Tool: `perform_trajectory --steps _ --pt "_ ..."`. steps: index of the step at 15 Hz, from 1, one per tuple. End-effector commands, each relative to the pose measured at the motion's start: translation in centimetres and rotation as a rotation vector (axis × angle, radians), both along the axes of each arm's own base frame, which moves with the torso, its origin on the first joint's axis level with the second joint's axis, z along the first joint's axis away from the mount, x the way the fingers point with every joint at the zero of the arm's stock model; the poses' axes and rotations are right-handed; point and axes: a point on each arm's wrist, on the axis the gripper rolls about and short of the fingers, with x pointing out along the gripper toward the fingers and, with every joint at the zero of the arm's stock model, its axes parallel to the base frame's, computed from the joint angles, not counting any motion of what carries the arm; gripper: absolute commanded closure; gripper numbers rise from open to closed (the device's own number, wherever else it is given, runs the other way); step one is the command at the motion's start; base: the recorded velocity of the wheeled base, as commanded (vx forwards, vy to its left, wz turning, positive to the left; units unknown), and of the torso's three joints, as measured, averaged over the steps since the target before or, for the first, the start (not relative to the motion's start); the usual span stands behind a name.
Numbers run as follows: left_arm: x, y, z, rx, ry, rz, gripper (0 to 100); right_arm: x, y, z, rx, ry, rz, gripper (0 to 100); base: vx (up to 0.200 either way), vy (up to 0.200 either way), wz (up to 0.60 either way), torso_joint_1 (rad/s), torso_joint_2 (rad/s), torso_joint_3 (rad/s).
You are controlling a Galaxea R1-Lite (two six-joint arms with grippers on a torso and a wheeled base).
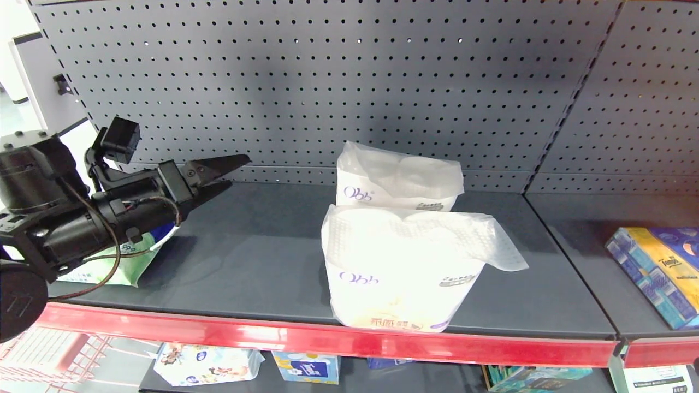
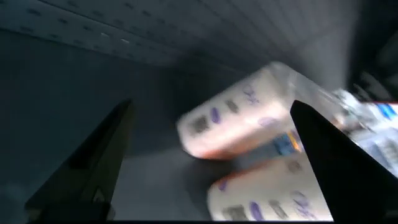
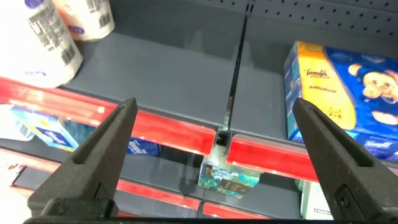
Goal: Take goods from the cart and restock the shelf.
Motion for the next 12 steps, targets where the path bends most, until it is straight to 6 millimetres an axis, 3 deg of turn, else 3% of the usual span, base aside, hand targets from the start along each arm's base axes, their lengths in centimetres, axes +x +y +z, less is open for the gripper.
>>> perform_trajectory --steps 1,4,8,9,10,12 --pt "0.3 0.0 0.4 0.040 0.007 0.123 0 0.0 0.0 -0.3 -0.001 0.007 0.000 0 0.000 0.000 0.00 0.000 0.00 0.000" --pt "-2.8 -0.1 2.8 0.130 0.010 0.156 0 0.7 0.0 -0.7 -0.059 0.046 0.010 0 0.000 0.000 0.00 0.000 0.00 0.000" --pt "-7.4 -0.3 3.5 0.388 0.058 0.202 0 3.5 -0.2 0.6 -0.079 0.148 0.022 0 0.000 0.000 0.00 0.000 0.00 0.000" --pt "-9.5 -0.4 3.9 0.470 0.042 0.157 0 5.2 -0.2 1.3 -0.081 0.203 0.039 0 0.000 0.000 0.00 0.000 0.00 0.000" --pt "-10.2 -0.2 3.9 0.501 0.044 0.153 0 5.8 -0.1 1.6 -0.081 0.217 0.052 0 0.000 0.000 0.00 0.000 0.00 0.000" --pt "-13.1 0.8 3.9 0.693 0.108 0.203 0 8.9 0.6 2.1 -0.020 0.309 0.115 0 0.000 0.000 0.00 0.000 0.00 0.000"
